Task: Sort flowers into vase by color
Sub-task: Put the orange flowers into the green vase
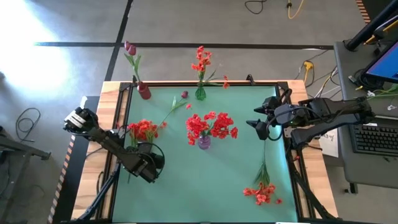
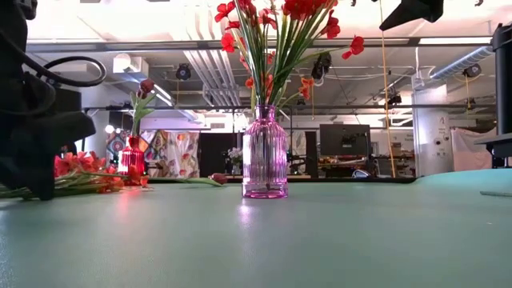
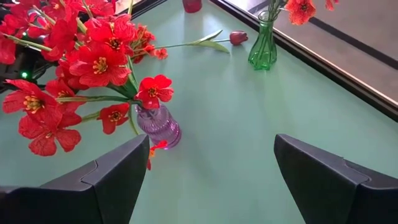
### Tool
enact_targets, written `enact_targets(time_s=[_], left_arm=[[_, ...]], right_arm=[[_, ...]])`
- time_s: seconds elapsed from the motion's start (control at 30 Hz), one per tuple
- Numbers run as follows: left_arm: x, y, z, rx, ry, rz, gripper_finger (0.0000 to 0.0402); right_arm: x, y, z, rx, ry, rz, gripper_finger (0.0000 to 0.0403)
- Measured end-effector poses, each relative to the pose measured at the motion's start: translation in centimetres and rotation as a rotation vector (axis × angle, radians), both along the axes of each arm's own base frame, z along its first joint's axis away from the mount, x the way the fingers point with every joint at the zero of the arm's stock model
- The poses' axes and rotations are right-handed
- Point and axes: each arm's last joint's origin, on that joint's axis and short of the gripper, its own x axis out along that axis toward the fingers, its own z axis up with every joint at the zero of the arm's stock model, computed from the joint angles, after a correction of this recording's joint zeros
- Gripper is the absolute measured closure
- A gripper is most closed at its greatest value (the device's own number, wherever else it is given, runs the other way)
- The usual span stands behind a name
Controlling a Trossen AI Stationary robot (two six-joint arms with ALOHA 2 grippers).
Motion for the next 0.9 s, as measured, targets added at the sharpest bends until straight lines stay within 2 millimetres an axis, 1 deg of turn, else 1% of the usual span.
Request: enact_targets(time_s=[0.23, 0.27, 0.43, 0.57, 0.73, 0.9], left_arm=[[-0.2, 0.1, 0.0, 0.017, 0.017, -0.002, 0.0386], [-0.2, 0.2, 0.0, 0.021, 0.023, 0.000, 0.0393], [-0.5, 0.4, 0.3, 0.047, 0.071, 0.012, 0.0397], [-0.5, 0.3, 1.3, 0.073, 0.111, 0.012, 0.0400], [-0.7, 0.2, 4.2, 0.108, 0.207, 0.000, 0.0401], [-0.8, 0.0, 7.4, 0.101, 0.200, -0.048, 0.0401]], right_arm=[[0.0, 0.0, 0.0, -0.008, 0.004, 0.006, 0.0067], [0.0, 0.0, 0.0, -0.008, 0.004, 0.006, 0.0067], [0.0, 0.0, 0.0, -0.008, 0.004, 0.006, 0.0067], [0.0, 0.0, -0.1, -0.011, 0.006, 0.008, 0.0067], [0.0, 0.0, -0.2, -0.015, 0.012, 0.011, 0.0067], [0.1, 0.0, -0.2, -0.020, 0.015, 0.015, 0.0067]])
